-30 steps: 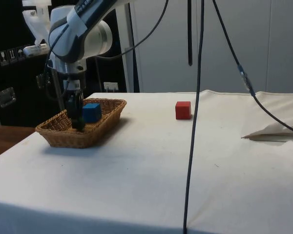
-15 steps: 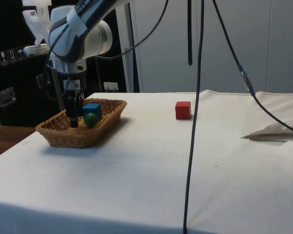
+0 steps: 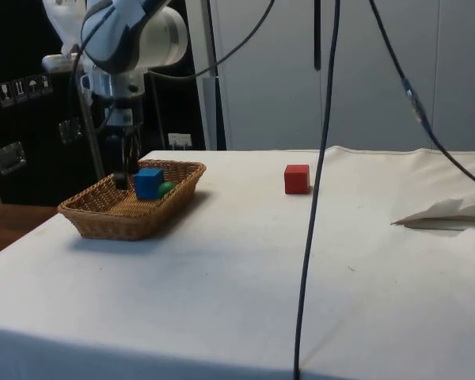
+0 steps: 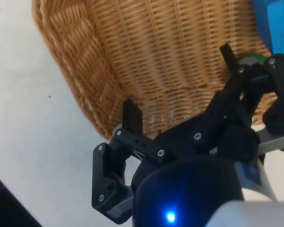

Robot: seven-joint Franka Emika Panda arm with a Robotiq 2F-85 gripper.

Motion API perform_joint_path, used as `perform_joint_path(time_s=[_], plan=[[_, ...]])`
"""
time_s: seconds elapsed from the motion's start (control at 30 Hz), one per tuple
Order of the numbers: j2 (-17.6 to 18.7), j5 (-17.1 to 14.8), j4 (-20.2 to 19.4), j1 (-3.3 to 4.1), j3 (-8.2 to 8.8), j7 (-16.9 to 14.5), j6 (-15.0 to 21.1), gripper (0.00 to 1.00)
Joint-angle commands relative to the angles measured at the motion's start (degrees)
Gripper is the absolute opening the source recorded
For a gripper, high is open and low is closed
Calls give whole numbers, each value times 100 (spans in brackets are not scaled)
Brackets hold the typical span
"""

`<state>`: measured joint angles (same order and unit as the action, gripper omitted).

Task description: Place all non-red objects into the basket.

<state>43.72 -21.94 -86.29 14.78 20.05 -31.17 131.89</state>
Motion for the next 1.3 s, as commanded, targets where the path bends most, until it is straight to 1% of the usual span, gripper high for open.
perform_joint_path(time_s=[0.0, 0.2, 0.23, 0.27, 0.5, 0.53, 0.67, 0.83, 0.87, 0.9, 1.13, 1.17, 1.2, 1.27], plan=[[-115, -34, -97, 17, 6, 40, -6, 100], [-435, -63, -361, 46, 6, 160, -52, 100], [-372, -34, -309, 34, 0, 138, -46, 100], [-481, -63, -401, 46, 6, 178, -52, 100], [-848, -74, -699, 80, 6, 321, -97, 100], [-796, -46, -647, 74, 0, 309, -97, 100], [-1066, -74, -865, 97, 6, 407, -138, 100], [-1318, -69, -1060, 115, 6, 498, -183, 100], [-1226, -46, -985, 103, 0, 464, -172, 100], [-1375, -69, -1100, 120, 6, 521, -195, 100], [-1736, -46, -1444, 160, 17, 647, -218, 100], [-1684, -46, -1381, 138, 0, 602, -252, 100], [-1770, -40, -1484, 166, 17, 665, -212, 100], [-1868, -23, -1593, 189, 23, 733, -195, 100]])
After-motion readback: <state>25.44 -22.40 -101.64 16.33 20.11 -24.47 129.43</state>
